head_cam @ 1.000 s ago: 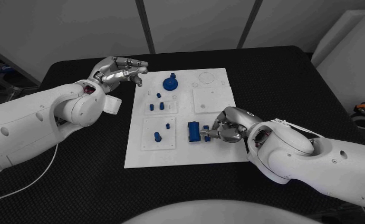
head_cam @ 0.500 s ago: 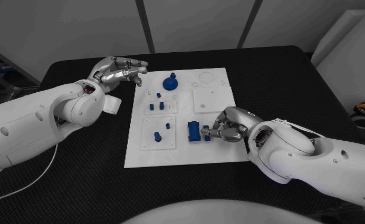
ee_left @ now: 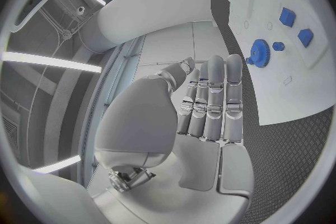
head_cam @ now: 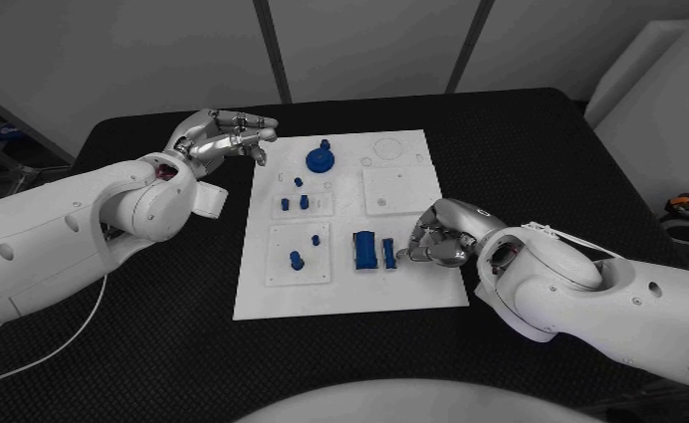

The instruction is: Assemble the parts on the task board

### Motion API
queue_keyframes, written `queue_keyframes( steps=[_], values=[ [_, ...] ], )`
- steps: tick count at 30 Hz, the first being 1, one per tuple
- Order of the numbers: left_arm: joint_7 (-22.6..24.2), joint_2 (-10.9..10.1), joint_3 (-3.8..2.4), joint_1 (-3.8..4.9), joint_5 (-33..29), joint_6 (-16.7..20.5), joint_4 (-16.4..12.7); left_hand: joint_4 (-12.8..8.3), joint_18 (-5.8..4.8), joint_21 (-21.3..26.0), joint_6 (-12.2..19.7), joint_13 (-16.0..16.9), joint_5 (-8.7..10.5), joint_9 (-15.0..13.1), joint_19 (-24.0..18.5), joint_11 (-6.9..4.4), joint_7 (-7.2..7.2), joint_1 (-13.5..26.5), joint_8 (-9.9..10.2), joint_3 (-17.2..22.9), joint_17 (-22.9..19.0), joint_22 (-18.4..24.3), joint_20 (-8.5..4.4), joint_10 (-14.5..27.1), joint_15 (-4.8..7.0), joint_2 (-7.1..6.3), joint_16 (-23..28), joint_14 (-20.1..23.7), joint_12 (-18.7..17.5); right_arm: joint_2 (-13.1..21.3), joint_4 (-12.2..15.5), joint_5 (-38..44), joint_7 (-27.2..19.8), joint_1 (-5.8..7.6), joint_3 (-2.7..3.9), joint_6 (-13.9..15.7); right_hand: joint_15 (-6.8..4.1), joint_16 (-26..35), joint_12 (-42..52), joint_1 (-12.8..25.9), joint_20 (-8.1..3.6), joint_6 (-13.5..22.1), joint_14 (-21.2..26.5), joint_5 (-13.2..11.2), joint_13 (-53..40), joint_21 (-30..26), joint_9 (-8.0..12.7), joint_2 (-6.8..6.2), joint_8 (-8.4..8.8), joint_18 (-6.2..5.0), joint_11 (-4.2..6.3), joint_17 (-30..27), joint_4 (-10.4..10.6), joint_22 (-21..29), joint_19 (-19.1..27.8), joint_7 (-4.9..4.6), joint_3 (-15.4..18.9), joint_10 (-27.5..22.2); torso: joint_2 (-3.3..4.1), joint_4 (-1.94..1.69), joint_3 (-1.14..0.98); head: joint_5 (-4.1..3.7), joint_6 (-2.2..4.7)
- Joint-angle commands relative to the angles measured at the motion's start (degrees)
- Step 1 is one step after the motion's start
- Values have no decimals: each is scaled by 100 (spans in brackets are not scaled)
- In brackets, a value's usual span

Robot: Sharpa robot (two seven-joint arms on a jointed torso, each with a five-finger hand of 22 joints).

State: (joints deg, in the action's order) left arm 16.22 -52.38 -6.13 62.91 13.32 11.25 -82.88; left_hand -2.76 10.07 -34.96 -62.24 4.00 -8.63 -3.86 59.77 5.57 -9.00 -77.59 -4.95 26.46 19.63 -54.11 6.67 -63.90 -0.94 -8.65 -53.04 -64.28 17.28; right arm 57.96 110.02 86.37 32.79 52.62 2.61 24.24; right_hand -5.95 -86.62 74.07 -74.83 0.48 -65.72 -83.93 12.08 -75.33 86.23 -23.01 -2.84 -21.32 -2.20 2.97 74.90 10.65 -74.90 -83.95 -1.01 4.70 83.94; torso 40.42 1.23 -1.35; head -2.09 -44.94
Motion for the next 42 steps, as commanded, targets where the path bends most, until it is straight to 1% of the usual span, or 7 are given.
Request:
queue_keyframes(
  steps=[1, 11, 20, 28, 34, 37, 42],
  values=[
    [58, 4, -3, 7, -13, -15, -4, 9, 37, 27, -3, -6, -28, 5, -10, -9, -33, 33, 40, 23, -11, 8, 36, 42, -27, 17, 31, 6, 32, 31, -42, -108, -454, 8, 2, 467, -12, 42, -103, -99, -11, 56, -473, 79, -305, -57, 17, 6, 35, 65, -23, 932, -40, -953, -270, -23, -4, 16, -9, -6, -1, -14, 16],
    [225, 30, -3, 5, -119, 110, 34, 13, 35, 30, -11, -4, -27, 3, -12, -11, -29, 40, 36, 21, -14, 9, 38, 36, -28, 20, 31, 9, 39, 80, -446, -1786, -1808, 77, 9, 1020, 59, 352, -775, -103, 51, 244, -360, 234, 135, -440, 105, 123, 200, -57, -116, 511, 76, -494, 19, -125, 5, -283, -50, 17, 15, 4, 89],
    [565, 207, 4, -5, -657, 356, 316, 72, 18, 353, -2, -3, 8, 4, -348, -6, -18, 144, 48, -52, -228, 169, 98, 2, -90, -3, 454, 422, 106, -419, -1773, -5224, -4144, 534, 14, 713, 399, 3922, -4401, -965, 351, 897, 906, 63, 2788, -4064, 444, 273, 845, -827, -530, -3053, -211, 3158, 2175, -557, -377, -2033, -226, 61, 70, -46, 348],
    [896, 547, 22, -11, -1322, 661, 806, 250, -2, 1436, 50, -42, 112, 5, -1180, 109, -61, 238, 77, -147, -930, 910, 365, 40, -339, 48, 1971, 801, -153, -1244, -3048, -6339, -5080, 680, 116, 304, 667, 6057, -5767, -1317, 674, 941, 1641, -352, 4553, -5588, 847, 147, 1239, -816, -826, -4278, -238, 4202, 2705, -760, -860, -2137, -397, 111, 118, -93, 744],
    [1131, 940, 24, -18, -1683, 794, 1263, 424, 18, 2555, 310, -42, 200, 13, -1864, 315, 25, 313, 123, -534, -1419, 1864, 735, 216, -679, -32, 3380, 1037, -720, -1793, -3920, -6732, -5458, 700, 225, 107, 1070, 7583, -6598, -1208, 1021, 807, 2166, -382, 6006, -6746, 1179, 80, 1608, -811, -1009, -5380, -123, 5073, 2965, -796, -1303, -2078, -494, 117, 115, -20, 992],
    [1216, 1158, 24, -36, -1825, 874, 1497, 498, 37, 3048, 464, -36, 203, 17, -2240, 511, 136, 282, 134, -971, -1599, 2330, 959, 454, -849, 35, 4004, 1242, -1055, -1997, -4262, -6841, -5575, 703, 251, 4, 1169, 7973, -6828, -1098, 1117, 810, 2210, -384, 6473, -7113, 1335, 7, 1756, -830, -1044, -5769, -164, 5384, 2916, -811, -1398, -2082, -558, 125, 113, 30, 1066],
    [1304, 1407, 23, -79, -1923, 980, 1758, 565, 11, 3165, 587, -42, 191, 18, -2774, 519, 155, 125, 135, -1453, -1600, 2986, 1008, 646, -918, 213, 4559, 1298, -1370, -2183, -4517, -6910, -5670, 705, 269, -142, 1230, 8306, -7041, -903, 1196, 843, 2152, -385, 7035, -7667, 1612, 11, 1767, -836, -1114, -6374, -324, 5899, 2752, -819, -1510, -2040, -616, 129, 83, 150, 1192]
  ],
)
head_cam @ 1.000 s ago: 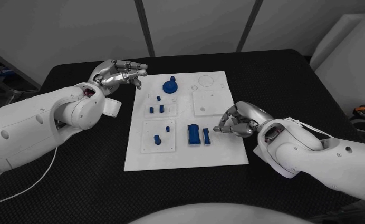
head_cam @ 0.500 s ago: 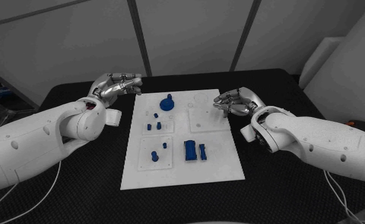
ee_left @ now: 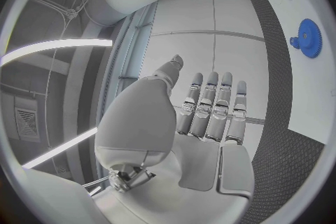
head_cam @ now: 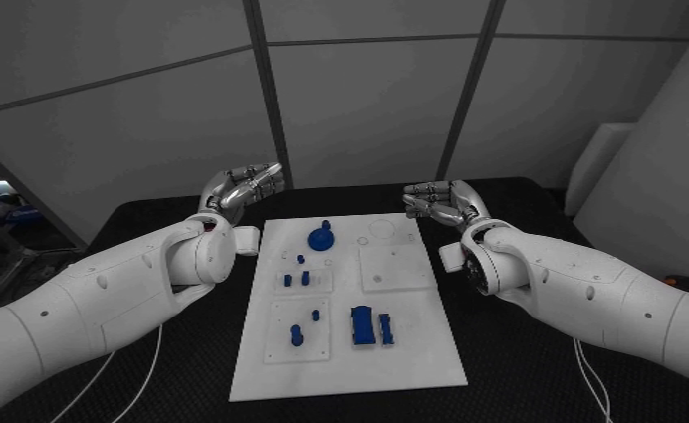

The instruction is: Assemble the parts on the task board

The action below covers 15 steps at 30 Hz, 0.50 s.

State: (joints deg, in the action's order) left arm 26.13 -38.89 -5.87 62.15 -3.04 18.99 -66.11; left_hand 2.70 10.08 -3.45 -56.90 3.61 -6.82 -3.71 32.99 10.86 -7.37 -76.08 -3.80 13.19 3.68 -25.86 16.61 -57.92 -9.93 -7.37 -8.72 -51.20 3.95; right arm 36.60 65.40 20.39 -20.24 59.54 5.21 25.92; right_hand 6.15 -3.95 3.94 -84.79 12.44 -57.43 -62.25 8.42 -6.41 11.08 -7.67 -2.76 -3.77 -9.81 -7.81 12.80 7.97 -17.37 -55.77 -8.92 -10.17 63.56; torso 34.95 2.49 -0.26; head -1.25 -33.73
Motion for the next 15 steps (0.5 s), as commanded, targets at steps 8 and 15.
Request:
queue_keyframes(
  steps=[8, 15],
  values=[
    [402, 275, -6, -59, -321, 272, 264, 39, 26, -35, 47, -3, -2, 3, 204, 5, -47, -131, 18, -283, -4, 178, 5, 35, -7, 200, 301, -122, -41, -180, -179, -330, -402, 12, 16, -428, 7, 30, -35, 217, -12, -28, -191, -11, 291, -400, 245, 30, 12, -80, -19, -502, -210, 441, -333, -63, -91, 36, -110, -44, -49, 126, 61],
    [198, 212, 39, -74, -176, 329, 78, -270, -305, 345, 2360, -361, 274, 371, -1206, -442, 276, 3038, 380, -698, -368, 1164, -681, 2394, 405, 737, 872, 2026, -395, -105, 0, -332, -271, 4, -26, -94, -615, 395, -394, 3544, -514, 2285, 2357, -340, 641, -695, 767, 276, 377, 295, 304, -840, -797, 984, 2006, 321, 347, -2534, -178, -87, -18, 121, 31]
  ],
)
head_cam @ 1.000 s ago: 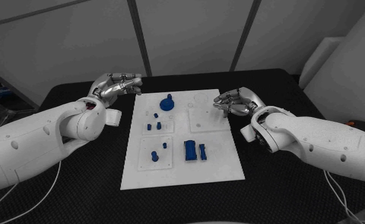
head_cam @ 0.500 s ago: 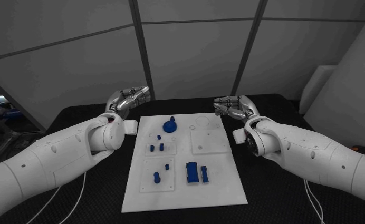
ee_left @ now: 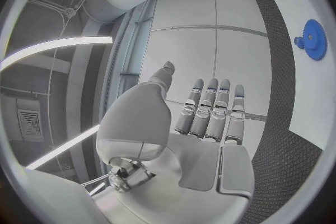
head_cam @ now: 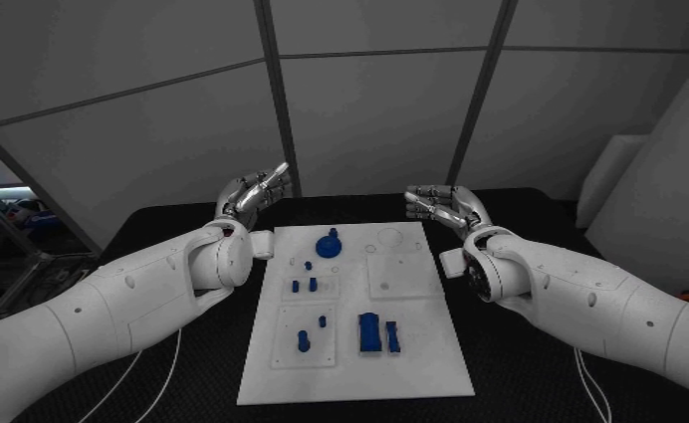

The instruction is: Assemble the parts on the task board

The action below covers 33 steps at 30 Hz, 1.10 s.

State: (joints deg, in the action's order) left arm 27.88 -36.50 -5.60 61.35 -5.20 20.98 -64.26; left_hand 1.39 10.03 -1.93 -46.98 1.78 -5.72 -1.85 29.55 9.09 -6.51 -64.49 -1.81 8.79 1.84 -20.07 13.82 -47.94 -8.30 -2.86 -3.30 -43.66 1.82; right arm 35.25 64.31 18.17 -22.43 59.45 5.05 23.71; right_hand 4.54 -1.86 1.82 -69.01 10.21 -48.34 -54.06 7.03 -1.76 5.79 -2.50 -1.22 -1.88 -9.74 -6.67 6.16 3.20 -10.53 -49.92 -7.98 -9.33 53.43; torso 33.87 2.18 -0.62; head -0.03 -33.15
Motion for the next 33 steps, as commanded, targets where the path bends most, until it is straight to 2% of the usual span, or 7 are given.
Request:
queue_keyframes(
  steps=[1, 8, 9, 11, 12, 15, 33],
  values=[
    [30, -61, 36, 1, 61, 225, -215, -139, -372, 193, 1546, -178, 572, 185, -975, -300, 215, 2123, 181, -294, -184, 661, -453, 1578, 273, 286, 330, 1437, -182, 70, 217, -185, -83, 17, -32, 211, -454, 186, -182, 2266, -335, 1588, 1775, -230, 176, -579, 250, 122, 188, 337, 219, -203, -320, 347, 1640, 262, 310, -1755, -123, -99, 30, 0, -53],
    [88, -333, 224, -42, 226, 974, -1060, -139, -455, 193, 2304, -178, 572, 185, -1449, -447, 651, 3162, 181, -429, -184, 985, -678, 2350, 407, 286, 330, 2140, -182, 384, 1062, -772, -319, 36, -203, 870, -454, 186, -182, 3351, -495, 2350, 2627, -703, 176, -579, 250, 122, 188, 446, 667, -616, -320, 512, 2427, 386, 446, -2596, -268, -217, 62, 3, -123],
    [101, -391, 264, -51, 261, 1135, -1241, -139, -457, 193, 2409, -178, 572, 185, -1518, -467, 651, 3306, 181, -451, -184, 1030, -706, 2457, 425, 286, 330, 2238, -182, 452, 1243, -898, -369, 41, -239, 1010, -454, 186, -182, 3513, -520, 2463, 2754, -703, 176, -579, 250, 122, 188, 448, 667, -616, -320, 537, 2543, 798, 463, -2722, -268, -218, 62, 3, -123],
    [128, -519, 352, -72, 338, 1485, -1636, -139, -1003, 193, 2610, -178, 572, 185, -1642, -506, 651, 3582, 181, -879, -184, 1116, -769, 2663, 830, 286, 330, 2426, -182, 598, 1637, -1172, -479, 50, -318, 1318, -454, 186, -182, 3815, -564, 2675, 2991, -703, 176, -579, 250, 122, 188, 509, 667, -616, -320, 584, 2761, 798, 509, -2957, -268, -218, 62, 3, -123],
    [137, -565, 384, -79, 366, 1614, -1781, -139, -1003, 193, 2696, -178, 572, 185, -1697, -909, 651, 3701, 181, -879, -184, 1153, -792, 2752, 830, 286, 330, 2505, -182, 653, 1782, -1273, -519, 53, -348, 1431, -454, 186, -182, 3935, -582, 2759, 3085, -703, 176, -579, 250, 122, 188, 509, 667, -616, -320, 600, 2849, 798, 522, -3049, -268, -218, 62, 3, -123],
    [161, -678, 463, -97, 435, 1925, -2132, -139, -1003, 193, 2905, -178, 572, 185, -1826, -909, 651, 3986, 181, -879, -184, 1241, -856, 2962, 830, 286, 330, 2700, -182, 782, 2131, -1515, -616, 61, -418, 1703, -454, 186, -182, 4242, -1021, 2974, 3327, -703, 176, -579, 250, 122, 188, 546, 667, -616, -320, 649, 3072, 798, 933, -3289, -268, -218, 62, 3, -123],
    [191, -819, 560, -119, 520, 2313, -2570, -139, -1003, 193, 3839, -178, 572, 185, -2410, -909, 651, 5268, 181, -879, -184, 2007, -1382, 3921, 830, 286, 330, 3567, -182, 944, 2564, -1817, -737, 72, -505, 2041, -454, 186, -182, 5606, -1021, 3929, 4394, -703, 176, -579, 250, 122, 188, 974, 667, -616, -320, 1053, 4056, 798, 933, -4344, -268, -218, 62, 3, -123]
  ],
)
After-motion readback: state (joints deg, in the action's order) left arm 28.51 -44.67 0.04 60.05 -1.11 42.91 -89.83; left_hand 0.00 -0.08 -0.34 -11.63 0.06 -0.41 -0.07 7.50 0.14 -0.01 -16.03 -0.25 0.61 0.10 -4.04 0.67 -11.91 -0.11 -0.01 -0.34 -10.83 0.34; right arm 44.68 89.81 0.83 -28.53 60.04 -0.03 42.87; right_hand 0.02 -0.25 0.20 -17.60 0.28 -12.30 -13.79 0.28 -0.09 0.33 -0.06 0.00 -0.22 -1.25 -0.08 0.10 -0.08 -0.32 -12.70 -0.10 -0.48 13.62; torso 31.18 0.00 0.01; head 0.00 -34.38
